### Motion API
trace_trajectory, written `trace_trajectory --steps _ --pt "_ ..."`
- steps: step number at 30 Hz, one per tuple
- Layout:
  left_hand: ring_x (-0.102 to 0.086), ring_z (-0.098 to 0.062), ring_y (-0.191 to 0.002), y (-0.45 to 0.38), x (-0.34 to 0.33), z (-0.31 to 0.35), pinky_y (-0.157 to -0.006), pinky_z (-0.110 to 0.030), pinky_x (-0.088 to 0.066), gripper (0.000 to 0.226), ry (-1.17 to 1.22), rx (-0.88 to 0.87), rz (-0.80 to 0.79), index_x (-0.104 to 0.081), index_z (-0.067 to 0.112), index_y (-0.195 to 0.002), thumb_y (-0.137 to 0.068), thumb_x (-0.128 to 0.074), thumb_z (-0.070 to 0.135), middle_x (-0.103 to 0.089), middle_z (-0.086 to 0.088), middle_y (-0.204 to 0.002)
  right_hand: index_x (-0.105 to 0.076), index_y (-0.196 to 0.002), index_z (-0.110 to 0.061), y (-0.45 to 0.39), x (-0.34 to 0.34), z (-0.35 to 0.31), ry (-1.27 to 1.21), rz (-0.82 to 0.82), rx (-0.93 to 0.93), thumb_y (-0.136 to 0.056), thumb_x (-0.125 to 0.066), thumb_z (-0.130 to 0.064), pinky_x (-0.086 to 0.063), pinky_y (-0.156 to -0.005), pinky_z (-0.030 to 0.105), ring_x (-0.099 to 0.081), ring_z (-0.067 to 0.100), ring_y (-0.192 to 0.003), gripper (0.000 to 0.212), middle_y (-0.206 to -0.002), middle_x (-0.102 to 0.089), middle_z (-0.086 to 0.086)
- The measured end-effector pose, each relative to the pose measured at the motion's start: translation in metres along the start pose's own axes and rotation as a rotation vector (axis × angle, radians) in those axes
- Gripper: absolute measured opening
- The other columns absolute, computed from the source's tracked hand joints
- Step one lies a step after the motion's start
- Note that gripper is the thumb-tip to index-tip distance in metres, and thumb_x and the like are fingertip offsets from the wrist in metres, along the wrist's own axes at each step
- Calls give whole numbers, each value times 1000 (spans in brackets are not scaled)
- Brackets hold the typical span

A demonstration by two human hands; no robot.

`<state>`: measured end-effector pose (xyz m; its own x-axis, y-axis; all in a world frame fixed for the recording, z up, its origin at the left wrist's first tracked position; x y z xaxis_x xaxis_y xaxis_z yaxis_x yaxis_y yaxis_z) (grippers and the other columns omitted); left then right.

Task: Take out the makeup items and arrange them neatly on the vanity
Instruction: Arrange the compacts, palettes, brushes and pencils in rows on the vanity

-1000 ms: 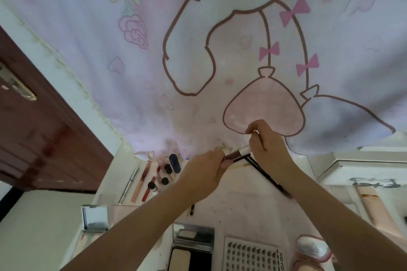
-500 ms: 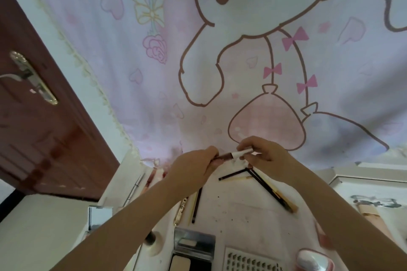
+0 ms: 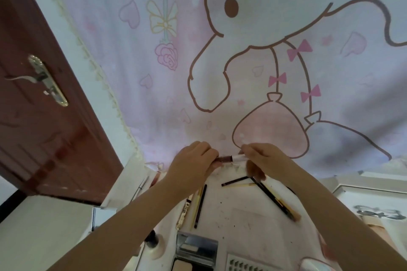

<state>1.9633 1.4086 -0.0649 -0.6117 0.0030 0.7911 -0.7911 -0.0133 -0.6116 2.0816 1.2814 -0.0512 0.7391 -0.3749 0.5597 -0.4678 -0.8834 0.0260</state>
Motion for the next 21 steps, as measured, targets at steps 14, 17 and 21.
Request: trace_trajectory --steps 14,17,21 --pt "-50 -14 -52 9 -17 -7 -47 -21 -40 29 -106 -37 46 -65 13 -70 -85 -46 30 -60 1 -64 -53 -70 -26 -2 -7 14 160 57 19 -93 -49 -21 -40 -49 12 -47 0 -39 24 -46 -55 -13" --pt "-50 -14 -52 8 -20 -10 -48 -20 -38 30 -91 -8 42 -66 13 -71 -85 -45 30 -60 1 -64 -50 -80 -38 -1 -5 18 73 151 123 -83 -60 -5 -46 -62 7 -55 1 -71 35 -81 -56 -15" --pt "-51 -15 -52 7 -21 -9 -48 -20 -39 31 -88 -14 36 -66 13 -71 -85 -45 30 -60 0 -64 -48 -101 -32 -4 -11 24 -77 45 33 -87 -58 -18 -53 -61 16 -61 6 -79 22 -97 -58 -11"
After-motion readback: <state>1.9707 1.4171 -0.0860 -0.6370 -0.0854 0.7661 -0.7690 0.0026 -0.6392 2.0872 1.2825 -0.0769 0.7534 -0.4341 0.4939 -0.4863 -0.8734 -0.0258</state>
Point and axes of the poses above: each hand's wrist, its own y-axis away from the middle knuckle, its own x-axis out of the back of the hand, z = x × y, the point moved 3 cm from there along -y, towards the middle knuckle
